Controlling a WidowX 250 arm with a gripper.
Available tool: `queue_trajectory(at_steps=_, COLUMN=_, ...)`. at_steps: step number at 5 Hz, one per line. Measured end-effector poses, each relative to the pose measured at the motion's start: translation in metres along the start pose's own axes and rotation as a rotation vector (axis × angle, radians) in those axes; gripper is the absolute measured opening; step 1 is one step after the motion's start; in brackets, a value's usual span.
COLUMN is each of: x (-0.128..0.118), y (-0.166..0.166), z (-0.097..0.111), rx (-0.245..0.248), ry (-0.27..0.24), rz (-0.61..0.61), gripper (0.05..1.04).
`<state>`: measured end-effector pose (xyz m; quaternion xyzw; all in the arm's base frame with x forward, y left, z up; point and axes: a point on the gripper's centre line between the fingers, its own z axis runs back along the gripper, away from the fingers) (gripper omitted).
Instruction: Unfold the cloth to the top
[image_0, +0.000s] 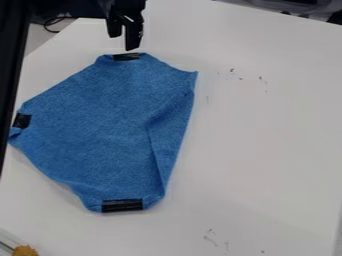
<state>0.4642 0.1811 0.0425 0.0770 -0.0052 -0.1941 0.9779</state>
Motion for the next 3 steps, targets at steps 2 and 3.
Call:
queue_trajectory(at_steps=2, x=-0.011, y=-0.008, z=-0.003, rx=-0.003, ry=-0.029, rz=0.228, gripper=1.0)
queue_trajectory(at_steps=3, x=-0.017, y=-0.028, z=0.014, rx=0.0, ry=-0.049, rz=0.299, gripper=1.0)
